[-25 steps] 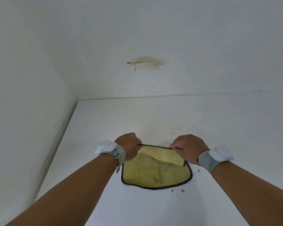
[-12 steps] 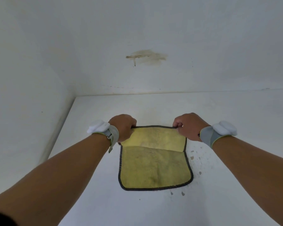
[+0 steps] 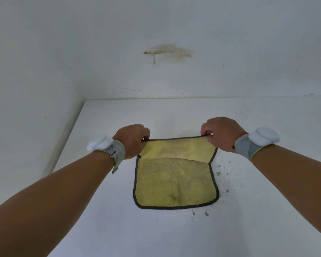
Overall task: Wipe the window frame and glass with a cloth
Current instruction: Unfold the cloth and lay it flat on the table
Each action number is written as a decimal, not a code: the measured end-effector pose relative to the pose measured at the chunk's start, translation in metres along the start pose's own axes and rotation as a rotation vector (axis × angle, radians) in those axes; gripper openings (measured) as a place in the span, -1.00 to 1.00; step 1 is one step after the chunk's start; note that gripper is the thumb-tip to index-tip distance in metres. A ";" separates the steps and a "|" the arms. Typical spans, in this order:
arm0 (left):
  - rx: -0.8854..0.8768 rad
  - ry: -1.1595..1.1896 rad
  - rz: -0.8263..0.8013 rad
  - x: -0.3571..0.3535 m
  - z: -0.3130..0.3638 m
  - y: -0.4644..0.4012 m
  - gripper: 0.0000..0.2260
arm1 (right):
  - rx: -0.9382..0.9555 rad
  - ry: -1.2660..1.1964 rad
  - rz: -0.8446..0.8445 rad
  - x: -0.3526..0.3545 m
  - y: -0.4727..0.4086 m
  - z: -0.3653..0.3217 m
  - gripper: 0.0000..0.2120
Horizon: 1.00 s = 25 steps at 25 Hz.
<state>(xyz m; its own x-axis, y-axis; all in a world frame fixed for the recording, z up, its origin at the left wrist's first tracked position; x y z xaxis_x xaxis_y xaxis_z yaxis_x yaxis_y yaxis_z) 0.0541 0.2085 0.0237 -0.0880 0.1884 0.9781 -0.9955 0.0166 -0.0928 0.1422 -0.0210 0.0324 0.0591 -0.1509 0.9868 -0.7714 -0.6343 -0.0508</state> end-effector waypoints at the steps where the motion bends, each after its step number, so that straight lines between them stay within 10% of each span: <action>1: 0.019 -0.008 0.026 0.003 -0.003 -0.009 -0.89 | -0.015 0.005 0.017 0.002 -0.008 0.002 -0.77; 12: 0.084 -0.024 0.086 -0.027 -0.015 0.007 -0.86 | -0.092 -0.065 0.014 -0.023 -0.011 0.003 -0.81; 19: 0.147 0.124 0.122 -0.029 -0.008 0.007 -0.93 | 0.042 -0.030 -0.081 -0.066 0.007 -0.038 -0.19; 25: 0.134 0.159 0.183 -0.018 -0.006 -0.002 -0.97 | -0.059 0.159 -0.167 -0.093 -0.007 -0.020 -0.76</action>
<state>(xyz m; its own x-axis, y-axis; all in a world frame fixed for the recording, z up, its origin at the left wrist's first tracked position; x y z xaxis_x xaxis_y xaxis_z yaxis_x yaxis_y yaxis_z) 0.0573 0.2108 0.0054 -0.2710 0.3280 0.9050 -0.9601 -0.1596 -0.2297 0.1292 0.0126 -0.0560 0.0918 0.0764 0.9928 -0.7953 -0.5944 0.1192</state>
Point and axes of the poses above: each hand's wrist, its own y-axis away from the middle knuckle, its own x-axis out of the back of the hand, z = x × y, the point moved 7 cm from there along -y, towards the middle knuckle, and after that the axes turned 12 degrees about z, right-handed, at the moved point
